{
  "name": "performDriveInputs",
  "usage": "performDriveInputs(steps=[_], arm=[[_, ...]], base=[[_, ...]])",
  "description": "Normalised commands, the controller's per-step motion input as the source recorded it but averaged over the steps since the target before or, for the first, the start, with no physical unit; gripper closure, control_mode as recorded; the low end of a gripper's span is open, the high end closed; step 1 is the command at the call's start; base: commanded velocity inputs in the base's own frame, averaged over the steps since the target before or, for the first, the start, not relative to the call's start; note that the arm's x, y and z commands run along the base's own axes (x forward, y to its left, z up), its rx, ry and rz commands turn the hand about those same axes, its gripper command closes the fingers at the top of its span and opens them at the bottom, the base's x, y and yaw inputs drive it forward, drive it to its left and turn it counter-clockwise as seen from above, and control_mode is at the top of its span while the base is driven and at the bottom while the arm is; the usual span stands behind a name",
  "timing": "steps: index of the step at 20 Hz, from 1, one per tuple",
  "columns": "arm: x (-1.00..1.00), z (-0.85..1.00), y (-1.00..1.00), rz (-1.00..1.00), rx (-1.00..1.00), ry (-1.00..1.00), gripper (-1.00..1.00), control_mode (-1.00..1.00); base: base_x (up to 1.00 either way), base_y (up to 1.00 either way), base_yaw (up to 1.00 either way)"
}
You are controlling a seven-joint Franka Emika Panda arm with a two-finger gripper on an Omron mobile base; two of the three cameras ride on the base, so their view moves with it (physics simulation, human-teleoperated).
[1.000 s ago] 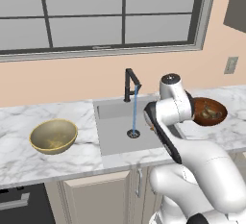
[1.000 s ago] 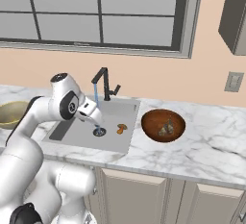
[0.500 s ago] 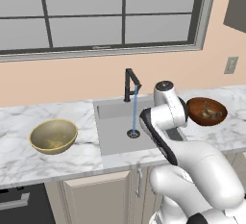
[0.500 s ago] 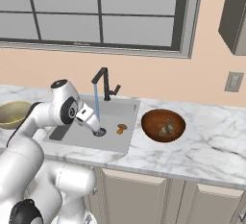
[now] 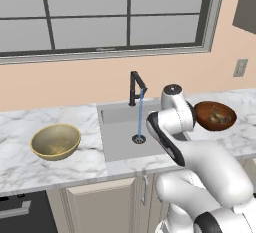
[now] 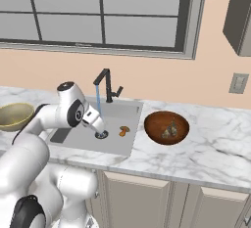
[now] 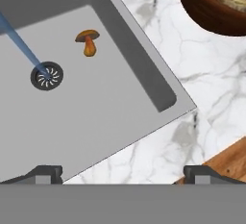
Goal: Pick the bananas from the sink and place them in one bowl. Place the mushroom in the other bowl. Then turn off the sink faucet.
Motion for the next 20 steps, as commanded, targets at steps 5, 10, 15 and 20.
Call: performDriveInputs(steps=[5,10,15,20], arm=[[0.08,-0.11,0.00,0.00,0.00,0.00,-1.00,-1.00],[0.06,-0.27,0.00,0.00,0.00,0.03,-1.00,-1.00],[0.03,-0.33,0.00,0.00,0.00,0.04,-1.00,-1.00],[0.08,-0.19,0.00,0.00,0.00,0.00,-1.00,-1.00]], base=[[0.00,0.00,0.00],[0.00,0.00,0.00],[0.00,0.00,0.00],[0.00,0.00,0.00]])
